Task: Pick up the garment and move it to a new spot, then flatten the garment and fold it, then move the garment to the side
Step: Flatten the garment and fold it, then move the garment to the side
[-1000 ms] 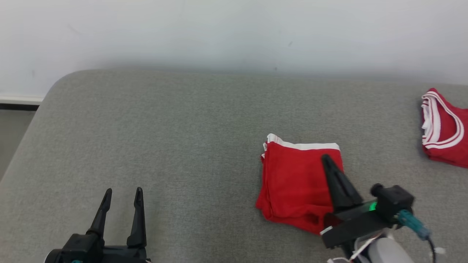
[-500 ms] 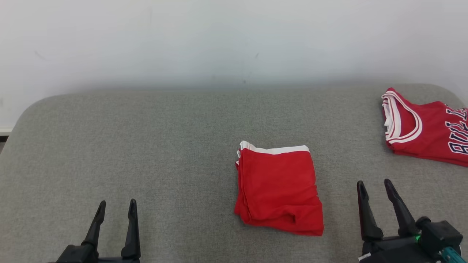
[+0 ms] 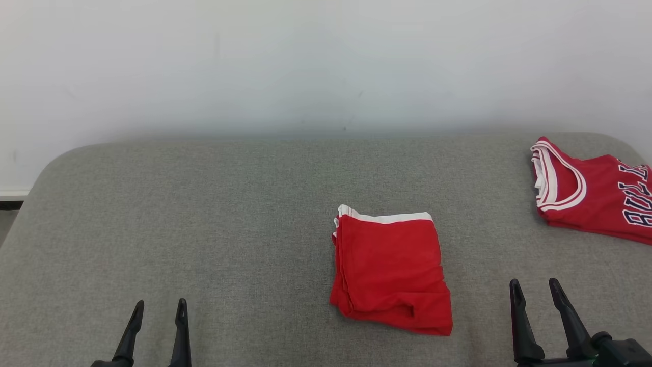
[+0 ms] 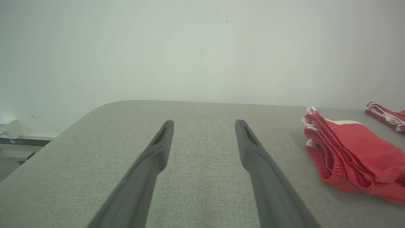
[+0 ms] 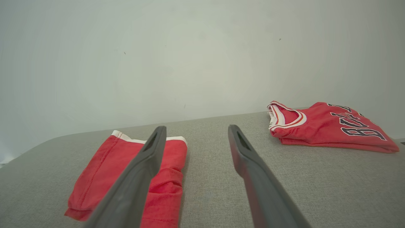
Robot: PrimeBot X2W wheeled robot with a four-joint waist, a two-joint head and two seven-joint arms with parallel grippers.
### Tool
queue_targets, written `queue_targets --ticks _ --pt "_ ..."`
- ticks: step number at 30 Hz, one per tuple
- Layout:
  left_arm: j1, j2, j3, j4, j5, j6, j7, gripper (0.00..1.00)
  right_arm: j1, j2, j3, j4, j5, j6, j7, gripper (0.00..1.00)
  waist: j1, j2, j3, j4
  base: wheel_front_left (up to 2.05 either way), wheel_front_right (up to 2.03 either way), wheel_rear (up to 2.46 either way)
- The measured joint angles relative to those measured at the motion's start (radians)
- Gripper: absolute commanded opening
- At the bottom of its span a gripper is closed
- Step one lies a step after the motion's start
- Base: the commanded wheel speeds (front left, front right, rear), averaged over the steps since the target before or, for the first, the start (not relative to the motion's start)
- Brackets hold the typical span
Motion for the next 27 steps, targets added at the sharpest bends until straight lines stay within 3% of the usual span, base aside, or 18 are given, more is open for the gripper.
queue_targets --ticks 27 --pt "0.020 0.009 -0.034 -0.004 0.014 0.000 0.000 1.00 -0.032 -0.007 0.027 0.062 0.002 0.000 0.000 1.00 0.0001 0.0000 0.013 0.040 0.00 0.00 0.00"
